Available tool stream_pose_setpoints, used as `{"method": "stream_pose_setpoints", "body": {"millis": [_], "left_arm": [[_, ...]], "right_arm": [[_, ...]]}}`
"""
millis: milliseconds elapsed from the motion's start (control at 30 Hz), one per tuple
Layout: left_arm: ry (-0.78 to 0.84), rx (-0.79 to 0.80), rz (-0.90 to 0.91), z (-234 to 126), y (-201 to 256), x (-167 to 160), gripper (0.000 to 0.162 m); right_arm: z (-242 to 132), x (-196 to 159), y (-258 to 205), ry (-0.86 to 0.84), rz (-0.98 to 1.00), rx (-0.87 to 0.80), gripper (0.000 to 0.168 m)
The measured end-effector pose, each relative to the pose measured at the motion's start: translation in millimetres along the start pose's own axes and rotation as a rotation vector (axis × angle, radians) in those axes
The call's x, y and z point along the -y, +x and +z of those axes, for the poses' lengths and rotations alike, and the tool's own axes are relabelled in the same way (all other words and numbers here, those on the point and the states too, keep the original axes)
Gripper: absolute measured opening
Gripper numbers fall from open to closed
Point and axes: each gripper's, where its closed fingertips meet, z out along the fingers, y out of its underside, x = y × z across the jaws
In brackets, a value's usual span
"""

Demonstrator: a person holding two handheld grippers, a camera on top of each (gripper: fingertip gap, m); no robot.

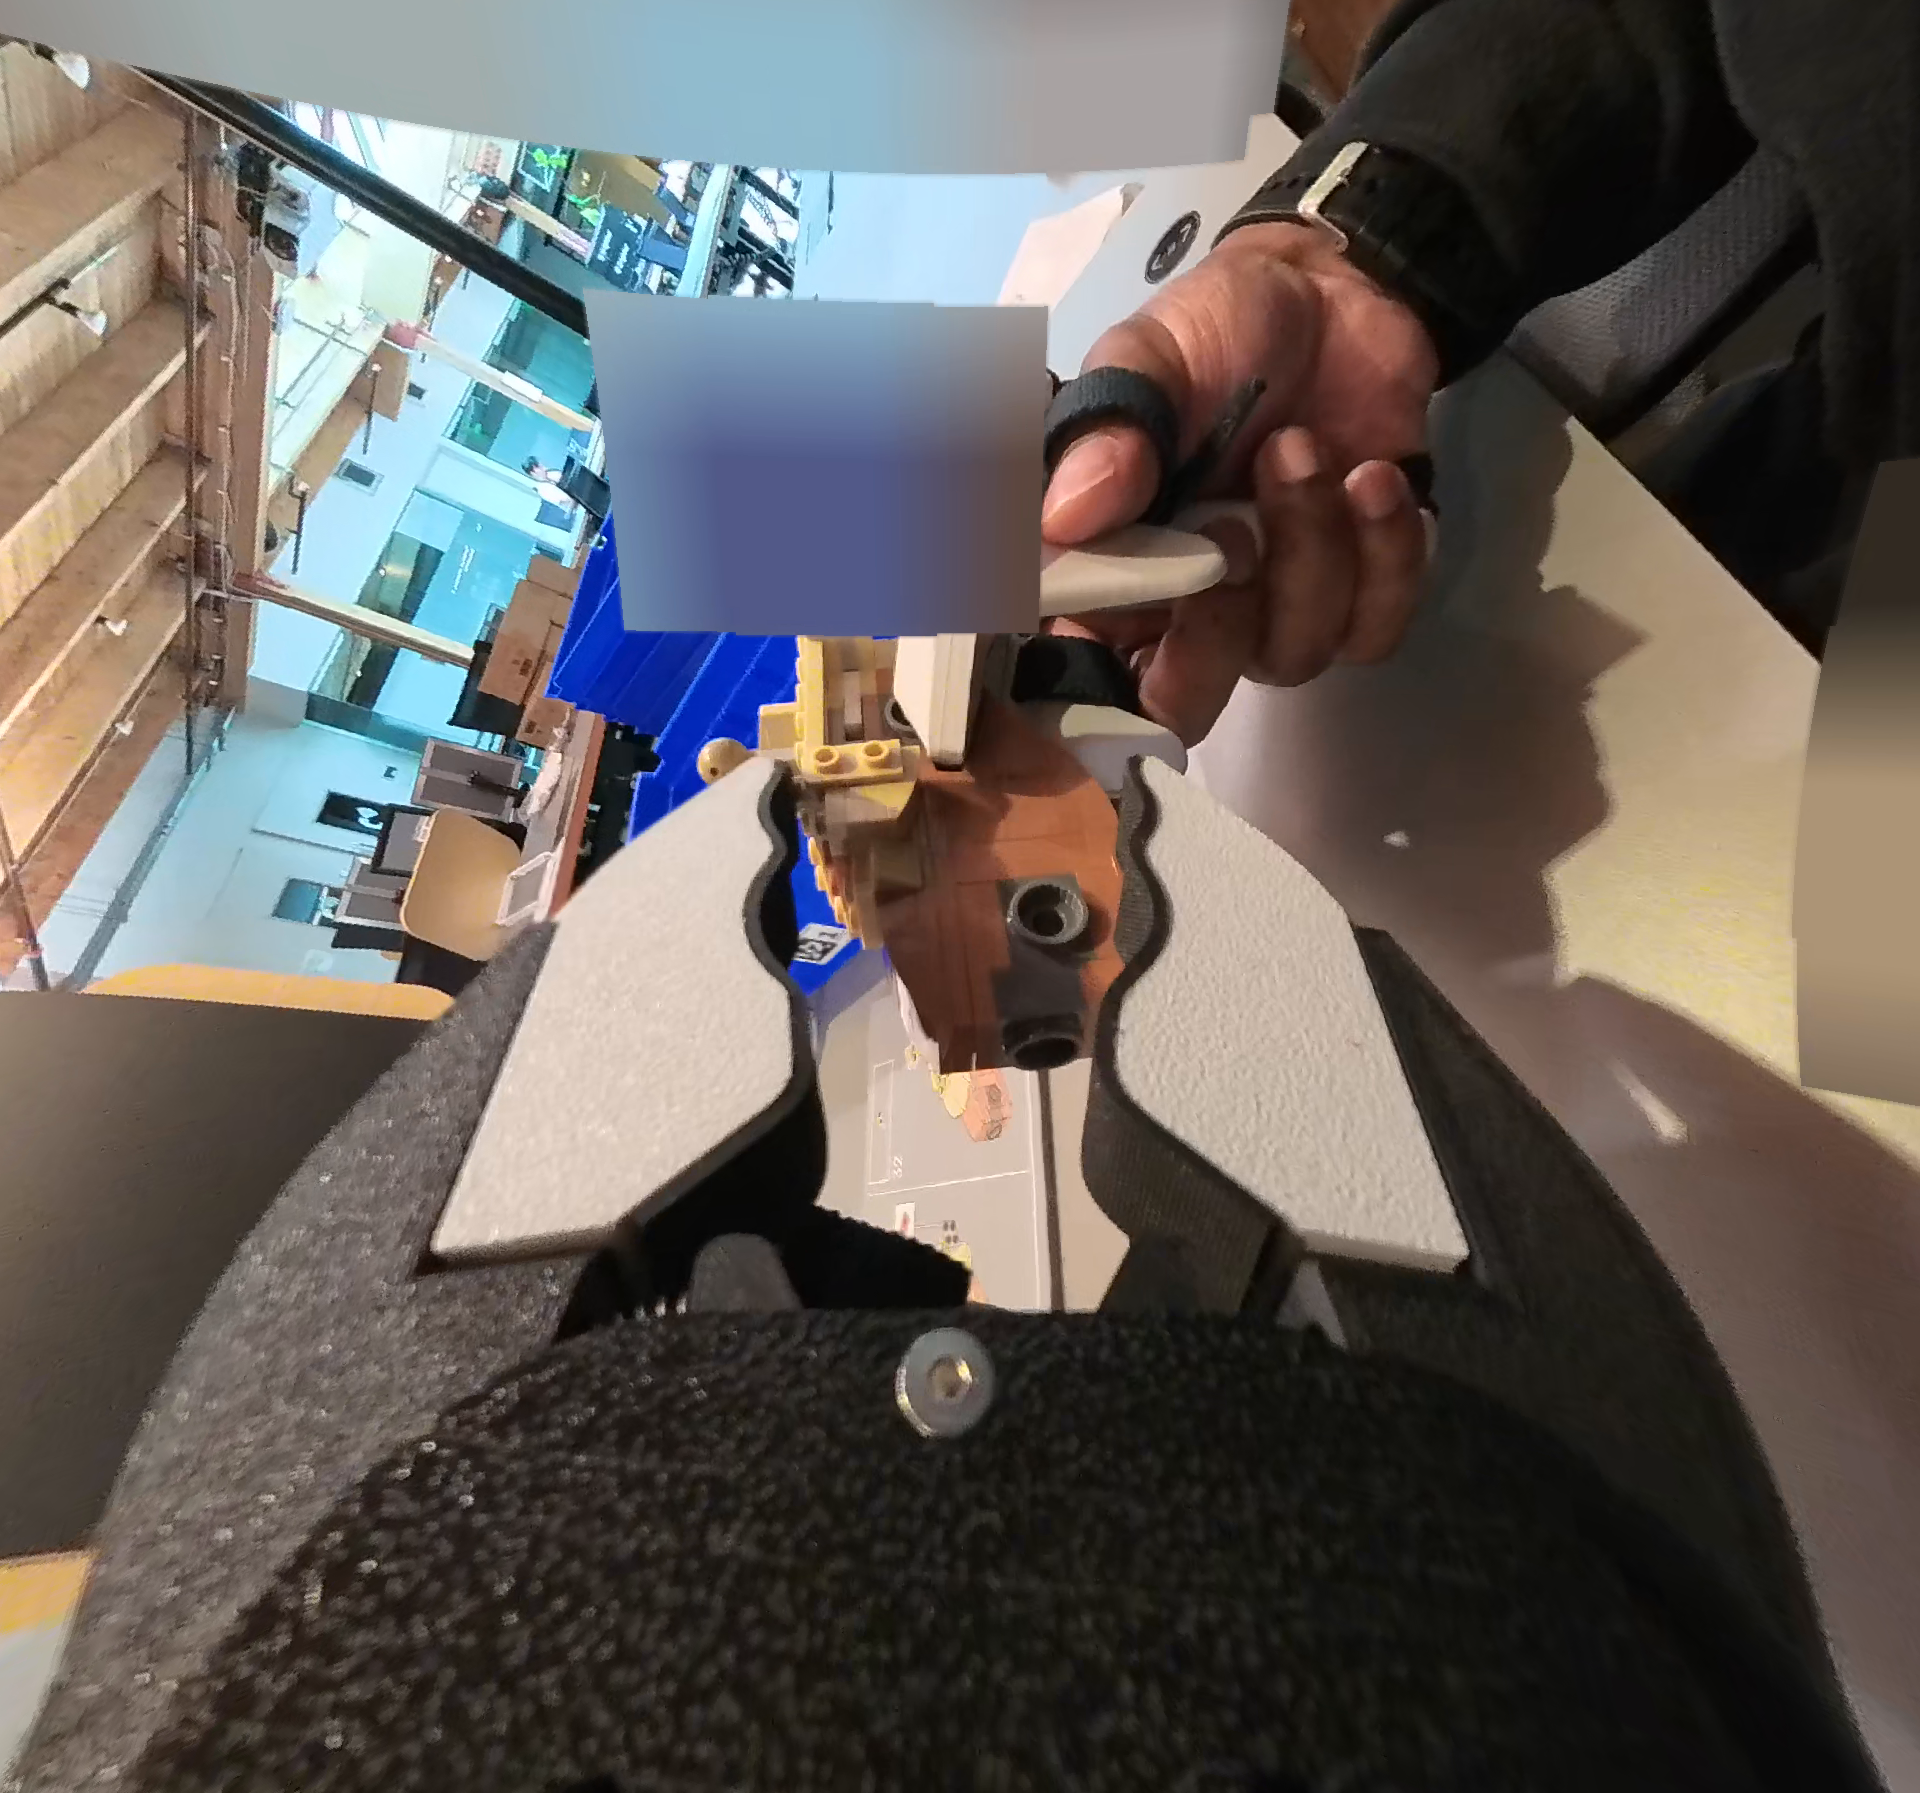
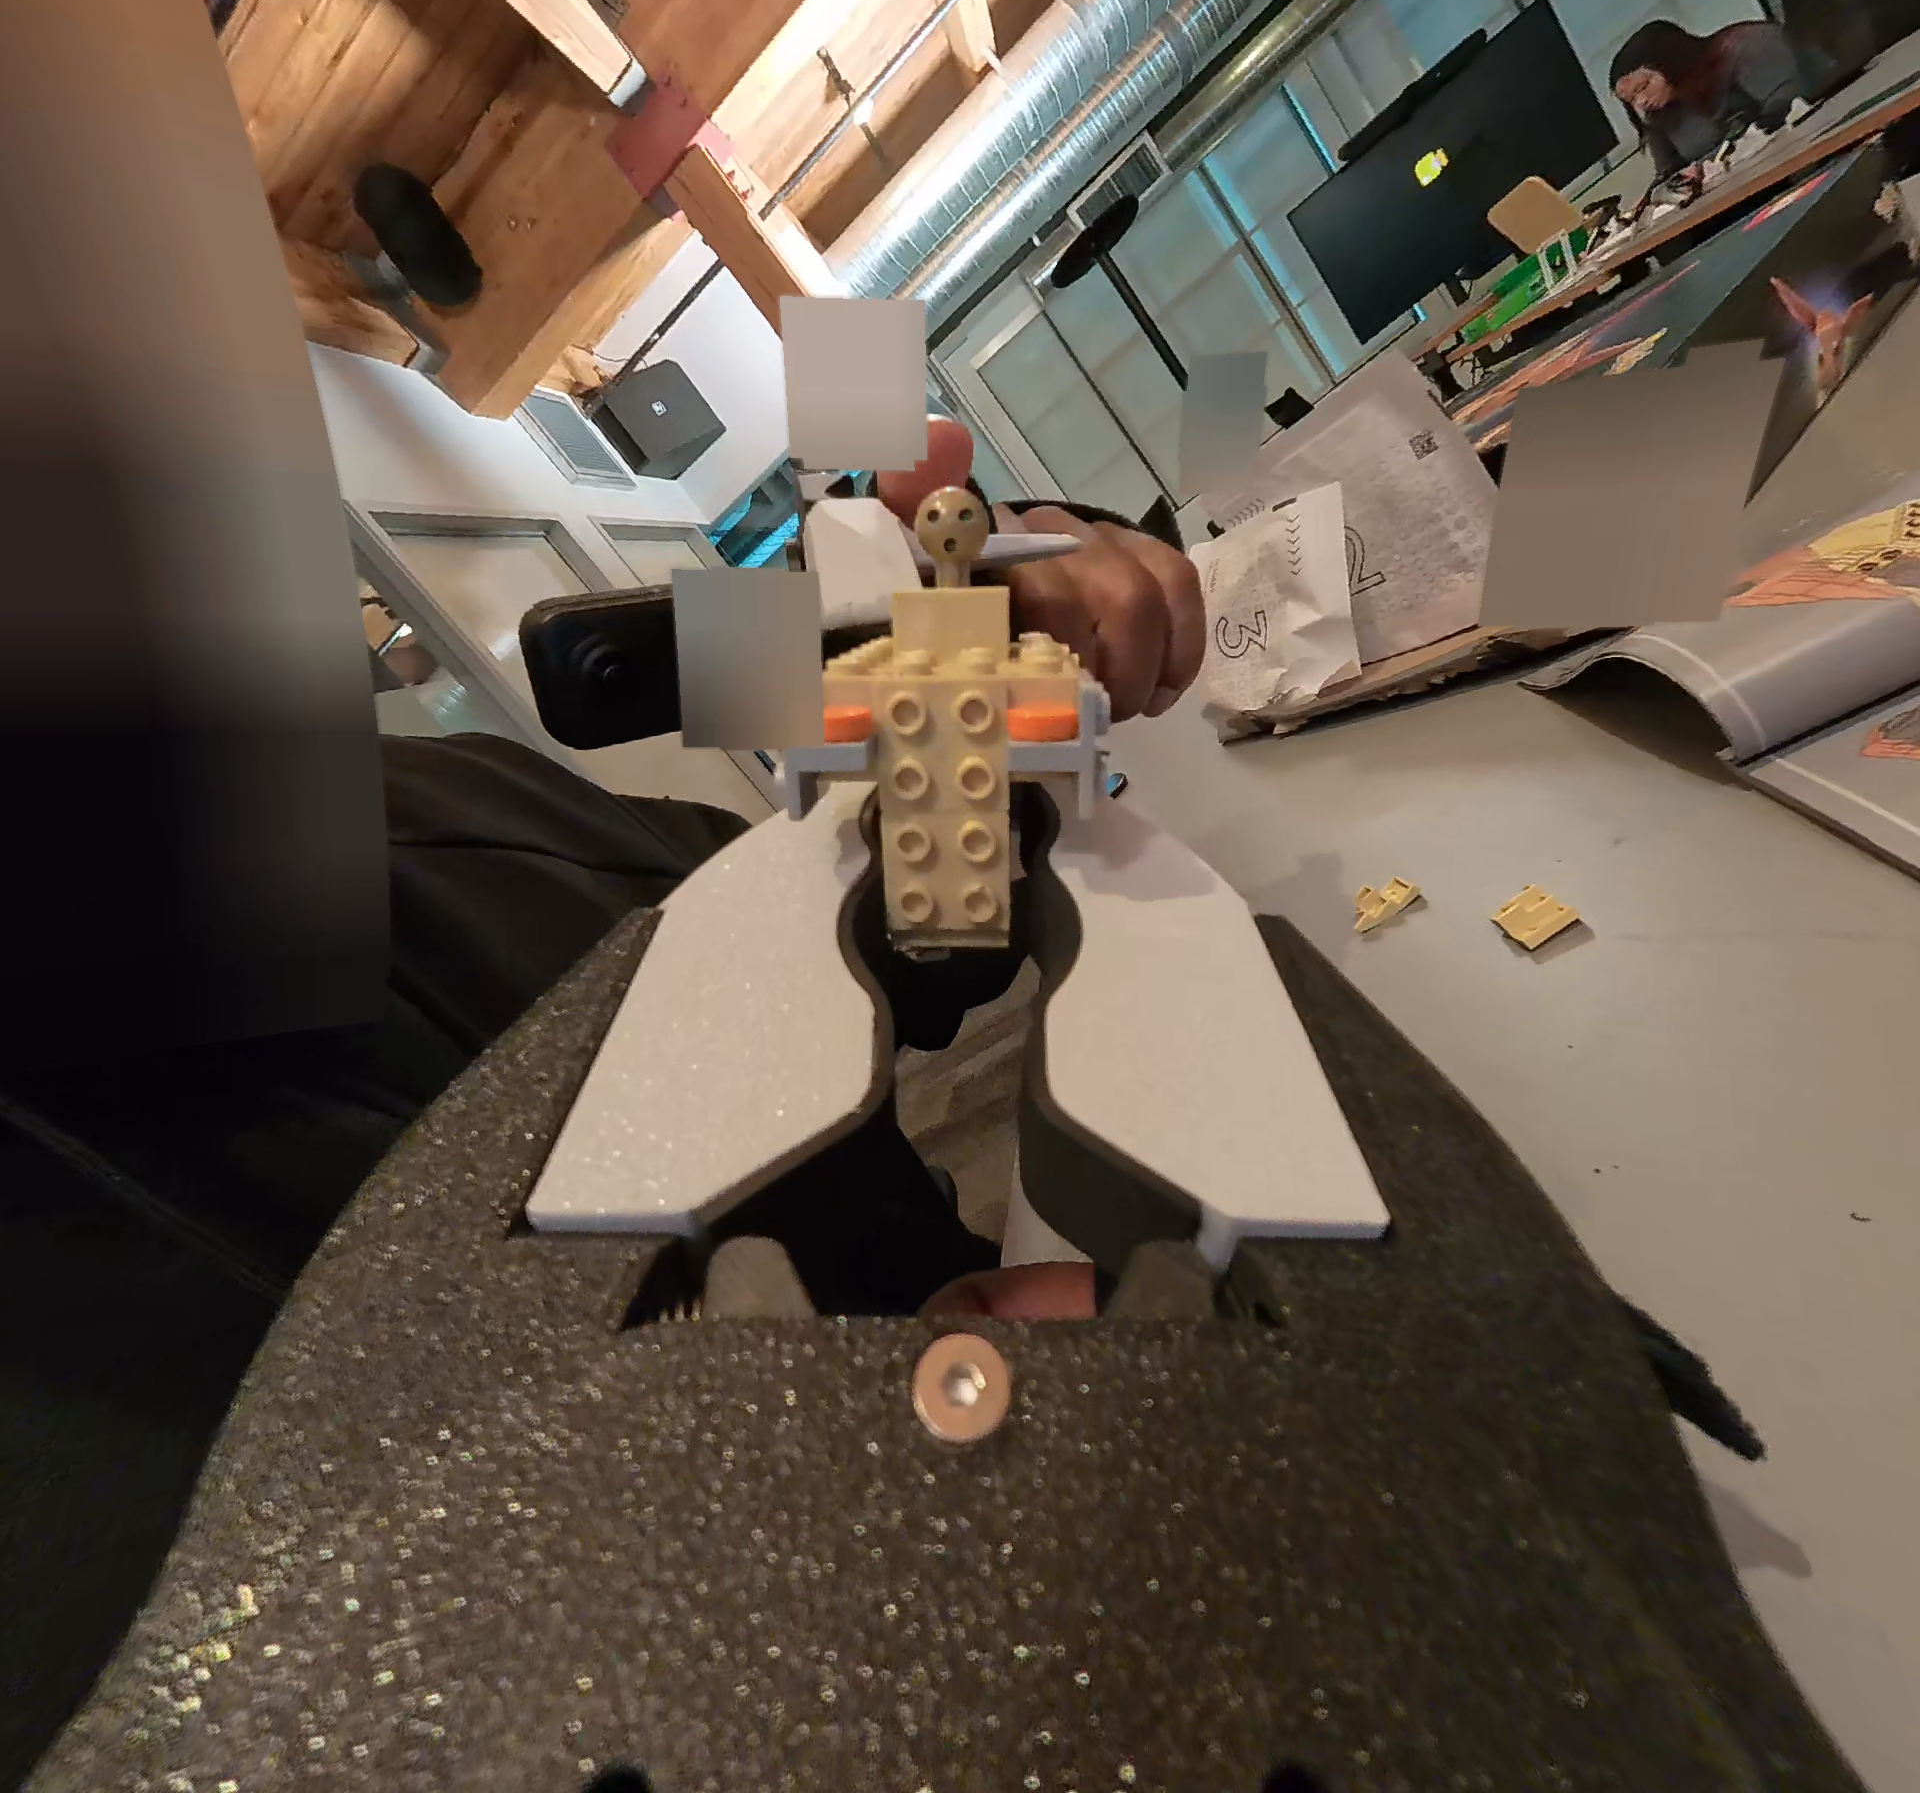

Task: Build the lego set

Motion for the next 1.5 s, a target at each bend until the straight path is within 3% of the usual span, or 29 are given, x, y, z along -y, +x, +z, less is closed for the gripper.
{"method": "stream_pose_setpoints", "body": {"millis": [167,300,467,633,767,900,1000,1033,1133,1500], "left_arm": [[0.015,0.004,0.034,-2,1,2,0.059],[0.018,0.012,0.006,-3,-2,1,0.044],[0.027,0.044,-0.015,-3,-5,-1,0.045],[0.12,0.136,-0.307,-18,-24,-2,0.067],[0.179,0.114,-0.699,-24,-21,-15,0.065],[0.17,0.033,-0.945,-15,2,-26,0.057],[0.144,-0.004,-1.003,-11,17,-32,0.043],[0.162,-0.009,-1.014,-12,19,-32,0.029],[0.186,-0.02,-1.084,-13,23,-36,0.02],[0.116,0.065,-1.068,-20,36,-50,0.017]], "right_arm": [[2,-2,-2,-0.018,-0.01,0.006,0.022],[7,-12,2,-0.063,-0.05,-0.026,0.022],[7,-8,4,-0.049,-0.034,-0.027,0.022],[1,-3,7,-0.043,-0.053,-0.044,0.022],[-3,-2,12,-0.091,-0.163,-0.092,0.022],[-2,-9,16,-0.168,-0.249,-0.108,0.022],[1,-13,16,-0.189,-0.268,-0.089,0.022],[2,-15,18,-0.203,-0.272,-0.091,0.022],[3,-22,23,-0.245,-0.281,-0.104,0.023],[-14,-36,43,-0.442,-0.324,-0.206,0.041]]}}
